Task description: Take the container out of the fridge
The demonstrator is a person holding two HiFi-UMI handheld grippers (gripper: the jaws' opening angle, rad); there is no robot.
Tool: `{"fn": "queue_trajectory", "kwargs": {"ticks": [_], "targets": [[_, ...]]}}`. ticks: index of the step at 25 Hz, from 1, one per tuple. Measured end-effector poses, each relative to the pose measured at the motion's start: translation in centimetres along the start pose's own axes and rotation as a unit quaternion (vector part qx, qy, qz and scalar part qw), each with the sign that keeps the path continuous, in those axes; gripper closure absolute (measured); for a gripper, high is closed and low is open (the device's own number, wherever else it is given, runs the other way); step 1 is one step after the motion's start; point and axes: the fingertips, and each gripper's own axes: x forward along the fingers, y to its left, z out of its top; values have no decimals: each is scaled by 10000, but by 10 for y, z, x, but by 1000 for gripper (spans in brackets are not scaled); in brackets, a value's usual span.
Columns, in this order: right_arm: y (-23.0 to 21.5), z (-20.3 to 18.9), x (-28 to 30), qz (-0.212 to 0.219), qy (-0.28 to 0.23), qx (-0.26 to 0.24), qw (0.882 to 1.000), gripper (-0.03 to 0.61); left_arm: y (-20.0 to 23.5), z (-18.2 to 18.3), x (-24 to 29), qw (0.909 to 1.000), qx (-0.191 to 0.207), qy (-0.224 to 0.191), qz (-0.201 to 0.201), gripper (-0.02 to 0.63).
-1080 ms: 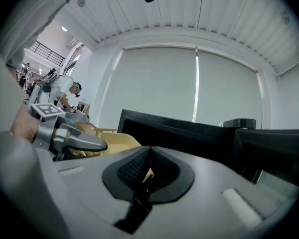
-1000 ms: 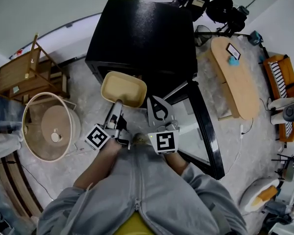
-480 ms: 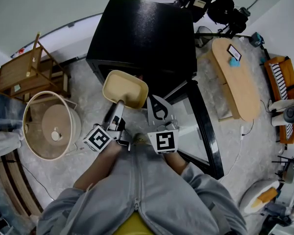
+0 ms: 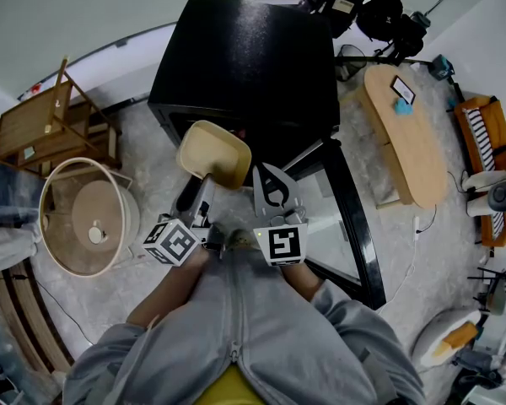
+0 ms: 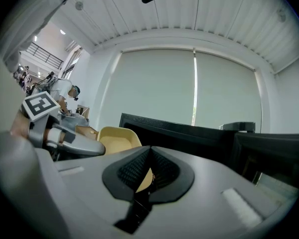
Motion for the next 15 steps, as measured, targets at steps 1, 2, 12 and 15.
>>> {"fn": "queue_trajectory", "kwargs": {"ticks": [1, 2, 12, 15], "targets": [[1, 0, 0, 4, 6, -2, 10000, 581, 1, -1, 0, 9995, 289, 108, 81, 402], [1, -1, 1, 11, 10, -4, 10000, 582, 1, -2, 0, 9979, 584, 215, 167, 402], [7, 2, 0, 3, -54, -27, 10000, 582, 0, 2, -2, 9542, 2839, 691, 638, 403], [9, 3, -3, -16, -39, -64, 10000, 583, -9, 5, -1, 9395, 3304, 694, 586, 403]]}}
